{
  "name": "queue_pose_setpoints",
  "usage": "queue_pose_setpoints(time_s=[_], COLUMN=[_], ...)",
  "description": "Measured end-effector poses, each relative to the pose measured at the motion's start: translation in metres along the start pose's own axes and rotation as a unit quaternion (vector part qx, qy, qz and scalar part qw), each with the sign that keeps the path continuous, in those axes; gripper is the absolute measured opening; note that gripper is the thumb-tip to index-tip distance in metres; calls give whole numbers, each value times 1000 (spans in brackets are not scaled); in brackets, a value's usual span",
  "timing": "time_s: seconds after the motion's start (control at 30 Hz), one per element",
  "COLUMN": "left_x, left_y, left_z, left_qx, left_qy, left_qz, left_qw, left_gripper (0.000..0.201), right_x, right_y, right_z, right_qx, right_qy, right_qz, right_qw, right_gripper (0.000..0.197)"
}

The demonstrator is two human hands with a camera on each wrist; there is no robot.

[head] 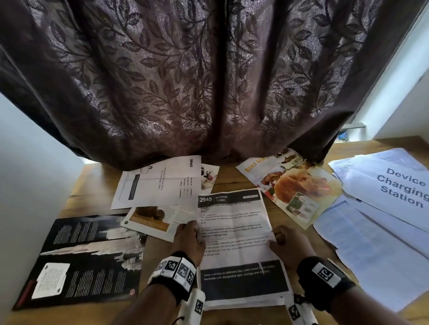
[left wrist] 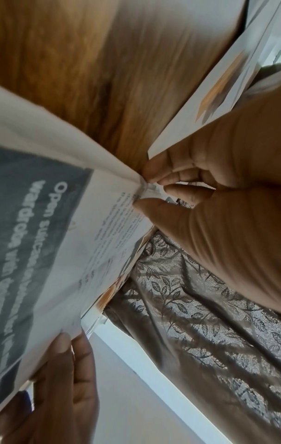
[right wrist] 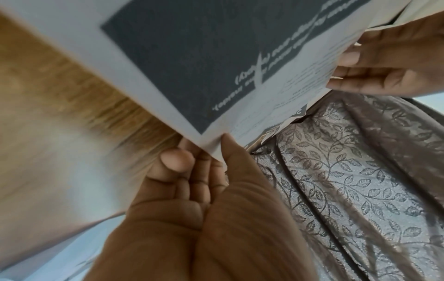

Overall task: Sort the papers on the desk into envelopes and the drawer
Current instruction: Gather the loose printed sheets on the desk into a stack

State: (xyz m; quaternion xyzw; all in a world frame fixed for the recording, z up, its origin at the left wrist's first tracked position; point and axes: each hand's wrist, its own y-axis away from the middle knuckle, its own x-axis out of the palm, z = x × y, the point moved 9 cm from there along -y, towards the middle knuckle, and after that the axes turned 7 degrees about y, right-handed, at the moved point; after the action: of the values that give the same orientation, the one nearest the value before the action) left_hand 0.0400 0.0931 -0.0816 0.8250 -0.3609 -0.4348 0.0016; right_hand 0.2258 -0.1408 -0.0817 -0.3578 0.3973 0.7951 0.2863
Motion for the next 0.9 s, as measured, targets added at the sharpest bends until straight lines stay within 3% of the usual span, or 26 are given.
queue_pose_setpoints(time_s=[0.2,0.33,0.43,0.5,0.67,0.8,0.9], left_x=[4,5,13,23,44,48,47], left_y=[0,3,9,10,5,0,-1], left_z=[-1,-6,-18,-24,-24,-26,-22], left_qx=[23,57,105,132,140,137,130], left_qy=[21,-12,-129,-219,-323,-358,-363], left_qz=[0,27,89,136,210,218,240], left_qw=[1000,998,982,957,912,898,891], left_gripper=[64,80,112,128,136,136,141], right_x=[0,-8,-9,7,73,96,82], right_y=[7,15,22,21,-5,-30,-46], right_z=[7,16,48,77,129,124,102], right_qx=[-6,-34,-128,-206,-314,-302,-268], right_qy=[14,122,163,179,269,324,326], right_qz=[-2,-45,-60,-14,86,92,86], right_qw=[1000,991,976,962,906,892,903], right_gripper=[25,49,75,95,126,144,143])
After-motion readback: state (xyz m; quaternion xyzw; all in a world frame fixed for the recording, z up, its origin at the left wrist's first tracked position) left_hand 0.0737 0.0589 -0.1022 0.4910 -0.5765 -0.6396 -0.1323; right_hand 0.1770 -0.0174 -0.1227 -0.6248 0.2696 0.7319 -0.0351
